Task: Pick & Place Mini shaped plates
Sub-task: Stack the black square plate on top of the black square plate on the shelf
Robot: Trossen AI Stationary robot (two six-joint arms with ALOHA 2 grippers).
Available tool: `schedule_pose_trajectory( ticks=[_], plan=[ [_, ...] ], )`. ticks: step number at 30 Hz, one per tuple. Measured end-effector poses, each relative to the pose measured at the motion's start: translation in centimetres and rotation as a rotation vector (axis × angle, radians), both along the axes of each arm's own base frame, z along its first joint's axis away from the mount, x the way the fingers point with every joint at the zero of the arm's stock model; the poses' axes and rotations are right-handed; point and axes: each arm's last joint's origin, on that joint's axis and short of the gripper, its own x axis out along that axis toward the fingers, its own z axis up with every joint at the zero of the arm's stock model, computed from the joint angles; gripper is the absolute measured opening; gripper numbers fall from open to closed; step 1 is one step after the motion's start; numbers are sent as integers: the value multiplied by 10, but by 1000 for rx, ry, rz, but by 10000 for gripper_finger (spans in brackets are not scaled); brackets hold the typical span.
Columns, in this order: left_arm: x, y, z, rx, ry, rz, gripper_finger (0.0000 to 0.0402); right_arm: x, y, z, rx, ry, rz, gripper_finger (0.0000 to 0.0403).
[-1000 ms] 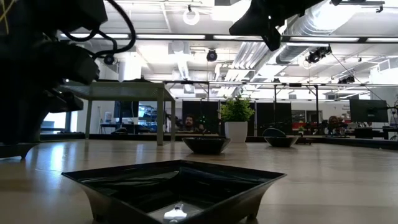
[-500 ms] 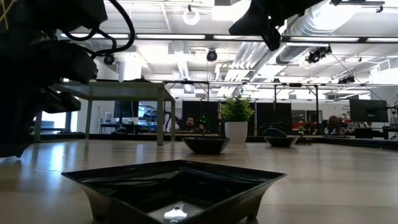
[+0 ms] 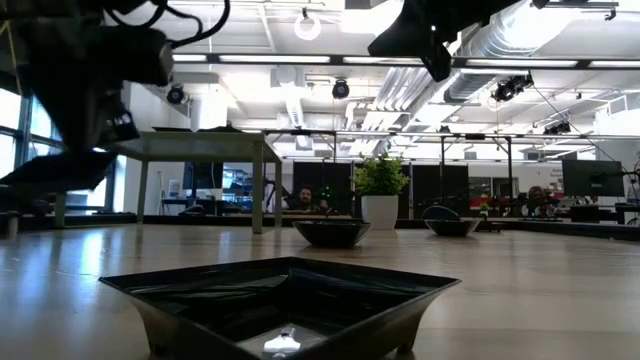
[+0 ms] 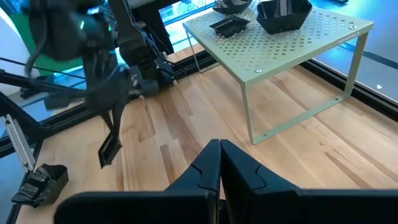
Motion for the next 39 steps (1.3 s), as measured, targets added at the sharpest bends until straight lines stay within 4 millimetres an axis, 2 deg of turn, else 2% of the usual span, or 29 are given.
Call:
schedule_pose_trajectory(
  ticks=[9, 17, 23, 27, 33, 39],
  plan=[
    [-24, 36, 43, -104, -209, 333, 0, 0, 0, 0, -4, 1, -4, 6],
    [-70, 70, 81, -215, -492, 883, 0, 0, -1, 0, -18, 3, -18, 4],
    [-102, 87, 91, -221, -632, 1191, 0, 0, -1, 0, -21, 3, -17, 2],
    [-116, 96, 97, -120, -610, 1334, 0, 0, -1, 0, -21, 3, -17, 3],
    [-127, 110, 107, 45, -513, 1396, 0, 0, -1, 0, -21, 3, -16, 6],
    [-134, 124, 99, 24, -394, 1375, 0, 0, -1, 0, -28, 5, -14, 2]
  ],
)
